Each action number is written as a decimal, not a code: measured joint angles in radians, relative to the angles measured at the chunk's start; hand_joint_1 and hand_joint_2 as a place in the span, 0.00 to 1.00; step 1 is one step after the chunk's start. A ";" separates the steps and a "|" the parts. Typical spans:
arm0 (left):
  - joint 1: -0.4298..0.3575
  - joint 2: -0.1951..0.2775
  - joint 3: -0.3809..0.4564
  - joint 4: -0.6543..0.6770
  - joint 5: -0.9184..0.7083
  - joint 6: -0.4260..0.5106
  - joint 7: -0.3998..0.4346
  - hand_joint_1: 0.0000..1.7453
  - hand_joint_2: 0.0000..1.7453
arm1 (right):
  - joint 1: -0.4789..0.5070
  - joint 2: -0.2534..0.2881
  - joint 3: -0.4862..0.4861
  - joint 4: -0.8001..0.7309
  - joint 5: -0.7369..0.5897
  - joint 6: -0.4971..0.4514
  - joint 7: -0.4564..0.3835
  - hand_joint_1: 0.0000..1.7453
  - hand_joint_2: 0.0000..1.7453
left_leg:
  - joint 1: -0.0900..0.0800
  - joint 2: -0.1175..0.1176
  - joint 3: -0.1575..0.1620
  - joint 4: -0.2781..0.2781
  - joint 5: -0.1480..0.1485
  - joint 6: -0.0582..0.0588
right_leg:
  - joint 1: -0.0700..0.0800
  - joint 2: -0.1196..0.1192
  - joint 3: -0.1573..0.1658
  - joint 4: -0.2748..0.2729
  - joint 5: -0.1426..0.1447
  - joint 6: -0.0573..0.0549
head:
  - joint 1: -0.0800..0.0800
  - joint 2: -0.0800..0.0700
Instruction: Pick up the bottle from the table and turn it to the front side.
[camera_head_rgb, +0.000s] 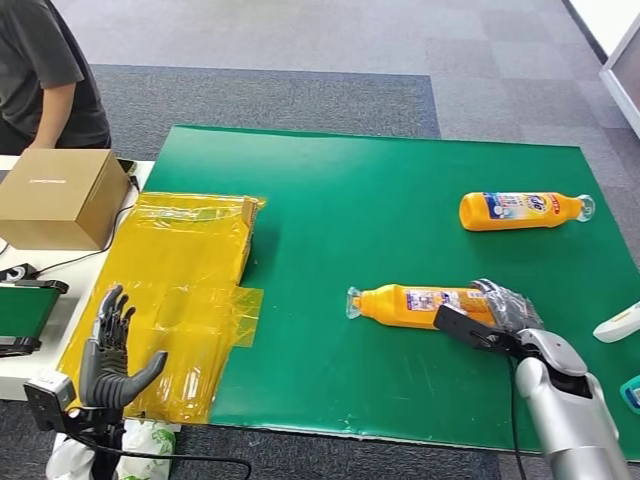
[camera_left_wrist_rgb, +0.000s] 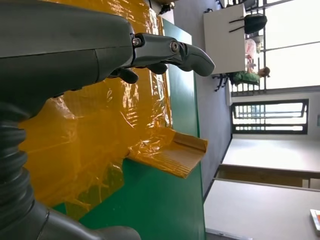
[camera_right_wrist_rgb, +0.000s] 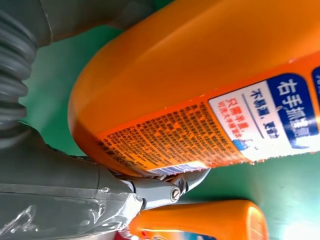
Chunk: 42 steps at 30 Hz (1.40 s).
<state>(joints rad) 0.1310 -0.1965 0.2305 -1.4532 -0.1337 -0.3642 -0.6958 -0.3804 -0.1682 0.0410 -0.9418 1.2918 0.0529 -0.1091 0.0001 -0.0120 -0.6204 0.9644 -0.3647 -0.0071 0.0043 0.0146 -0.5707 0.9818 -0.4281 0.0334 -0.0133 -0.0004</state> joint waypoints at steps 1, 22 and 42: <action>0.001 0.005 -0.003 0.002 0.005 0.006 0.000 0.00 1.00 | 0.001 -0.004 0.008 0.002 -0.016 -0.003 -0.014 1.00 1.00 | 0.000 0.000 0.000 0.000 0.000 0.000 | 0.000 0.000 0.000 0.000 0.000 0.000 | 0.000 0.000; -0.089 0.004 -0.133 0.116 0.018 -0.171 0.001 0.00 1.00 | 0.142 0.264 0.390 -0.343 -0.352 -0.082 -0.100 1.00 1.00 | 0.001 0.000 -0.002 0.000 0.001 -0.002 | 0.002 -0.001 -0.002 0.001 0.000 -0.002 | 0.000 0.000; -0.125 0.179 -0.411 0.067 0.111 -0.340 0.001 0.00 1.00 | -0.072 0.478 0.554 0.127 -0.459 -0.149 -0.157 1.00 1.00 | 0.003 0.000 -0.002 0.000 0.002 -0.004 | 0.003 -0.001 -0.004 0.002 0.000 -0.004 | 0.000 0.000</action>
<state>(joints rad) 0.0061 -0.0173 -0.1803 -1.3865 -0.0223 -0.7047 -0.6948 -0.4525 0.3097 0.5955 -0.8152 0.8332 -0.0962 -0.2661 0.0027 -0.0121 -0.6228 0.9640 -0.3623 -0.0108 0.0071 0.0141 -0.5743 0.9835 -0.4285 0.0299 -0.0138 -0.0001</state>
